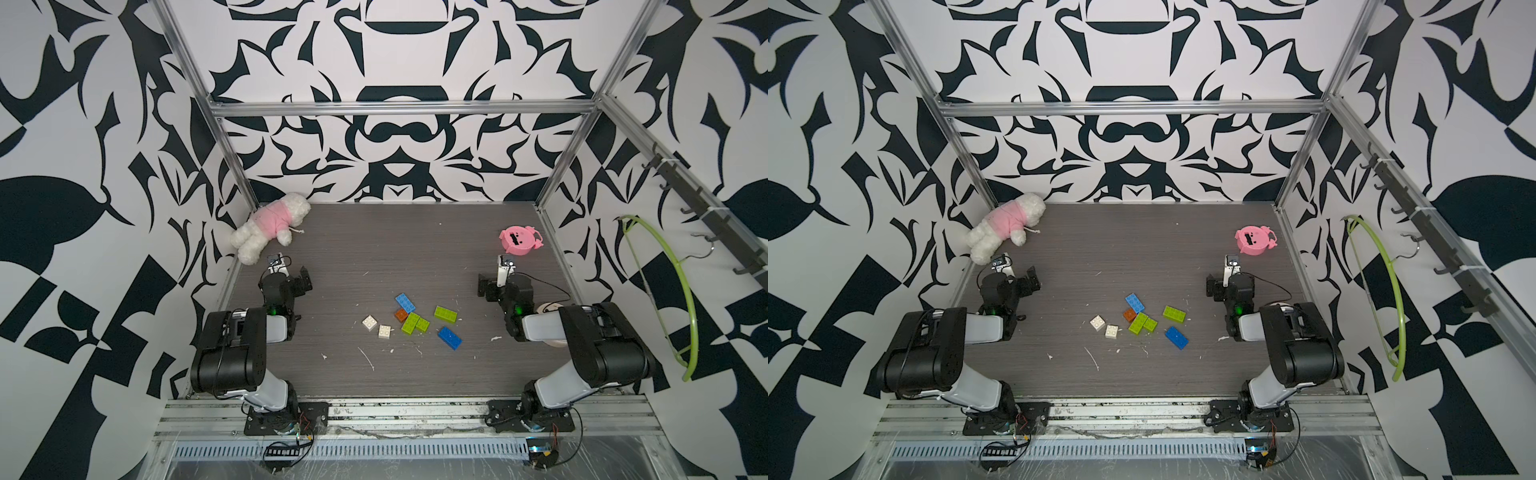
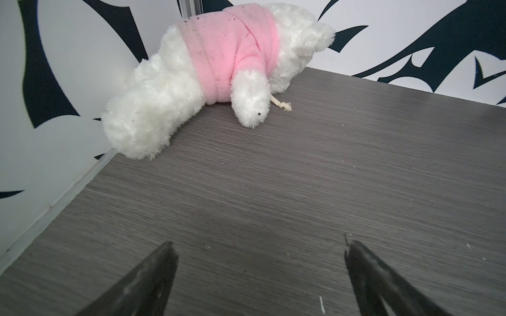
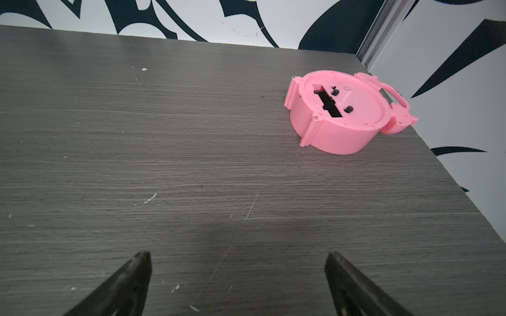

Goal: Assemble a heart with lego
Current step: Pick up the lego brick from the center of the board.

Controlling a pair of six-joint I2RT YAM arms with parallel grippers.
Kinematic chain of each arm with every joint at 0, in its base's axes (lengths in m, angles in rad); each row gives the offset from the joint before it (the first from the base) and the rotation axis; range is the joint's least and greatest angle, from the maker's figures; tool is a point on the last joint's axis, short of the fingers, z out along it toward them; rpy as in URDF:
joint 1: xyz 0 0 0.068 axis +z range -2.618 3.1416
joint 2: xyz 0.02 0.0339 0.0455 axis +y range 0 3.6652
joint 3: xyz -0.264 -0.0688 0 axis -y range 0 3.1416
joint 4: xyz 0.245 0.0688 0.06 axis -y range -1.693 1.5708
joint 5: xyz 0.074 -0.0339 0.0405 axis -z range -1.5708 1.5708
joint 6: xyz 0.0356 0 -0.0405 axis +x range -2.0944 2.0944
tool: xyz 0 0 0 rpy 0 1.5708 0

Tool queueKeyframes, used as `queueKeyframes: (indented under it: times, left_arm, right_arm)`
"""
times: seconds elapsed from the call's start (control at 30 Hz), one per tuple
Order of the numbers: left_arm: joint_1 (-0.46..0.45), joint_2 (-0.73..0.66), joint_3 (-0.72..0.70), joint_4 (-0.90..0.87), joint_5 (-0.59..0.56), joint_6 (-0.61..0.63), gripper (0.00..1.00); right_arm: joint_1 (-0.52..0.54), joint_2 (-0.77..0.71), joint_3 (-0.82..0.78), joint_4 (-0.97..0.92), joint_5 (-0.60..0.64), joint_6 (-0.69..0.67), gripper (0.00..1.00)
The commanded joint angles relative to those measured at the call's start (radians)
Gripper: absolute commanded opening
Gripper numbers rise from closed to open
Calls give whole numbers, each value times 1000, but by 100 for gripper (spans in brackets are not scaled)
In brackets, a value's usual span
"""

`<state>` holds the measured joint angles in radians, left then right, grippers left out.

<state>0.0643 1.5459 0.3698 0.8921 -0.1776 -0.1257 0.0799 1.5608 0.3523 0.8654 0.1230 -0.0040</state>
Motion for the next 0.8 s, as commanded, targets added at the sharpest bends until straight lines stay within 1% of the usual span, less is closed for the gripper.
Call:
queueKeyframes:
  times: [0.0, 0.1, 0.13, 0.17, 0.2, 0.27, 0.3, 0.33, 0.37, 0.4, 0.53, 0.6, 0.67, 0.7, 0.77]
  left_arm:
    - [-1, -1, 10, -5, 6, 9, 99]
    - [-1, -5, 2, 10, 5, 8, 99]
    - [-1, -16, -5, 27, -3, 4, 99]
    - [-2, -50, -6, 4, -22, -9, 99]
    - [-3, -88, 6, -60, -34, -16, 99]
    - [-4, -194, 86, -326, -86, -54, 99]
    - [-2, -232, 139, -466, -120, -119, 99]
    - [-1, -262, 201, -615, -144, -195, 99]
    - [0, -302, 252, -719, -117, -223, 99]
    - [0, -312, 284, -770, -64, -224, 99]
    - [0, -340, 355, -883, 186, -306, 99]
    - [-1, -341, 382, -941, 323, -329, 99]
    - [-16, -345, 386, -985, 410, -356, 99]
    - [-27, -347, 375, -988, 448, -372, 99]
    - [-57, -347, 356, -1001, 491, -387, 99]
  right_arm:
    - [0, -16, 7, 23, -5, -1, 100]
    - [-1, -20, 1, 30, 9, 8, 100]
    - [0, -34, -5, 41, 16, 12, 100]
    - [-1, -72, -8, 24, 19, 13, 100]
    - [1, -120, -2, -24, 18, 10, 100]
    - [1, -236, 57, -237, 21, 22, 100]
    - [1, -277, 99, -339, 27, 62, 100]
    - [1, -312, 148, -453, 47, 153, 99]
    - [-1, -335, 184, -520, 21, 209, 99]
    - [0, -347, 211, -564, -37, 216, 99]
    - [1, -295, 369, -811, -341, 314, 89]
    - [26, -262, 423, -903, -493, 323, 87]
    - [98, -242, 469, -1015, -527, 307, 86]
    - [155, -233, 486, -1059, -525, 285, 84]
    - [286, -200, 536, -1159, -462, 242, 82]
